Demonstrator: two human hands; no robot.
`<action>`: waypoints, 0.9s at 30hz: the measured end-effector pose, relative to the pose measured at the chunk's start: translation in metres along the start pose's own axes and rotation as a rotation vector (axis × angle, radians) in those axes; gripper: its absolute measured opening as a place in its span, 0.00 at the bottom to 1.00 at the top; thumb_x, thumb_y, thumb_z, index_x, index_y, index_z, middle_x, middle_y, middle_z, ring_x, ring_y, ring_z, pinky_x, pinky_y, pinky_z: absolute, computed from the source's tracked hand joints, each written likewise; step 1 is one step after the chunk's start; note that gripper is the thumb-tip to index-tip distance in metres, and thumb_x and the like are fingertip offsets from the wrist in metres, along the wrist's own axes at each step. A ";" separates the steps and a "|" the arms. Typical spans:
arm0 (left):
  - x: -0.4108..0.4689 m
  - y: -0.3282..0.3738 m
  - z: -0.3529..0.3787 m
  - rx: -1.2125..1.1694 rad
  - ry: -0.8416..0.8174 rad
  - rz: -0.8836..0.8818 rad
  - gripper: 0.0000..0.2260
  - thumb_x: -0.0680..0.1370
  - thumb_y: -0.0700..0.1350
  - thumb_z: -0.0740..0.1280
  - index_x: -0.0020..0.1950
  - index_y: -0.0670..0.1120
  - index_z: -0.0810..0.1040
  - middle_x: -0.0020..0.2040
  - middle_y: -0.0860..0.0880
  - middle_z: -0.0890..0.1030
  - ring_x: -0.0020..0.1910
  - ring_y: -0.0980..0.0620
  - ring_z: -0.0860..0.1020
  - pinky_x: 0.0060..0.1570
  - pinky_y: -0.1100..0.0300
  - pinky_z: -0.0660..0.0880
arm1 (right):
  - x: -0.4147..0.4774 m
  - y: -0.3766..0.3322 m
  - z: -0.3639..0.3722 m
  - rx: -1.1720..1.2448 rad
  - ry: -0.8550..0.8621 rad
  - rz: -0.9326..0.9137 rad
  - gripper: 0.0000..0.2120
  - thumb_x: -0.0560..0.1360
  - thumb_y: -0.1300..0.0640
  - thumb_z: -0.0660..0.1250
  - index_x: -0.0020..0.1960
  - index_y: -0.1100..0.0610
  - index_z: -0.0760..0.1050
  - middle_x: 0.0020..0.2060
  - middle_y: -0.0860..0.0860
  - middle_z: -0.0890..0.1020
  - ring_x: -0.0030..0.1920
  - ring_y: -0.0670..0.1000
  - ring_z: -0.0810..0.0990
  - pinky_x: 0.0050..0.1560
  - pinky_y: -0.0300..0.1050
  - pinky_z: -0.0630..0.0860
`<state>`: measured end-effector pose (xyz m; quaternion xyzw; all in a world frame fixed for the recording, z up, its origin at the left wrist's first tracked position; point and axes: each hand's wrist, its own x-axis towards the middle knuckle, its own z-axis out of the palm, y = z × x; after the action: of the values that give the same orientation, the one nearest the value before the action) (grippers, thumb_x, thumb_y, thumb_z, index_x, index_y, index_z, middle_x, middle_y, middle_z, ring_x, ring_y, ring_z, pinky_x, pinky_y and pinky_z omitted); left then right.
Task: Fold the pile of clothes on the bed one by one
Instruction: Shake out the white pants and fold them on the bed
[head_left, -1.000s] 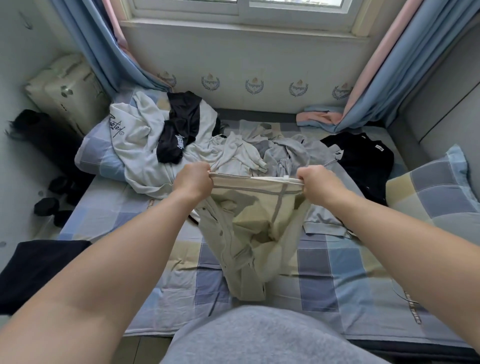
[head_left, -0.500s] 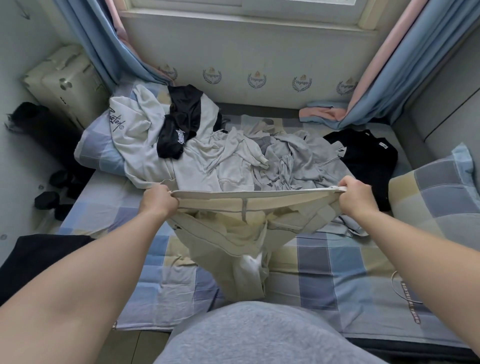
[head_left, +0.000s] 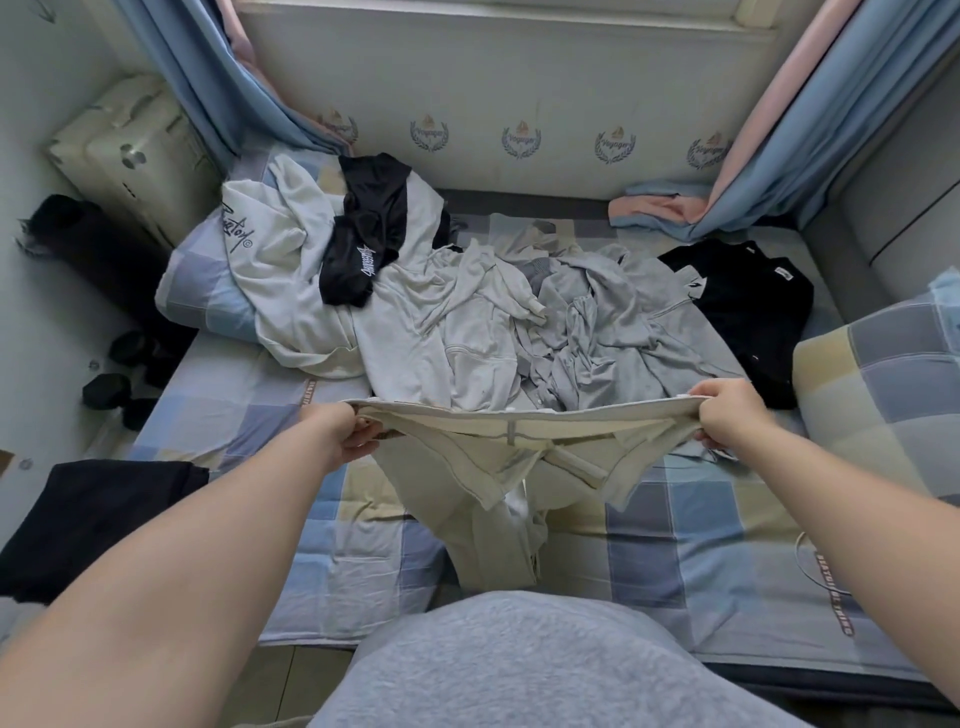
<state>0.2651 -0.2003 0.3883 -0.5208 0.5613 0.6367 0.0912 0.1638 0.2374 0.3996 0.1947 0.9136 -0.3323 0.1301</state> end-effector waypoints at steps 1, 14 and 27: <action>-0.001 0.001 0.002 0.016 -0.016 0.010 0.15 0.83 0.33 0.49 0.48 0.44 0.74 0.34 0.46 0.73 0.17 0.55 0.74 0.33 0.57 0.81 | 0.001 0.003 0.001 0.014 -0.014 -0.001 0.18 0.75 0.72 0.54 0.40 0.58 0.80 0.35 0.59 0.78 0.32 0.58 0.79 0.28 0.44 0.76; 0.014 0.004 -0.005 1.382 0.261 0.602 0.04 0.75 0.37 0.64 0.45 0.44 0.77 0.52 0.41 0.80 0.49 0.39 0.78 0.42 0.53 0.73 | -0.018 0.028 -0.011 -0.695 0.027 -0.254 0.05 0.79 0.56 0.62 0.45 0.52 0.67 0.36 0.53 0.75 0.39 0.58 0.76 0.33 0.48 0.67; 0.035 -0.018 -0.019 1.327 0.263 0.444 0.05 0.79 0.37 0.59 0.54 0.43 0.68 0.57 0.38 0.78 0.56 0.37 0.78 0.47 0.50 0.75 | -0.013 0.034 -0.012 -0.615 0.072 -0.056 0.10 0.76 0.64 0.59 0.53 0.52 0.70 0.44 0.56 0.78 0.44 0.60 0.76 0.37 0.48 0.71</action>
<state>0.2731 -0.2257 0.3533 -0.3012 0.9297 0.0960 0.1890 0.1893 0.2660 0.3948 0.1326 0.9803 -0.0365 0.1414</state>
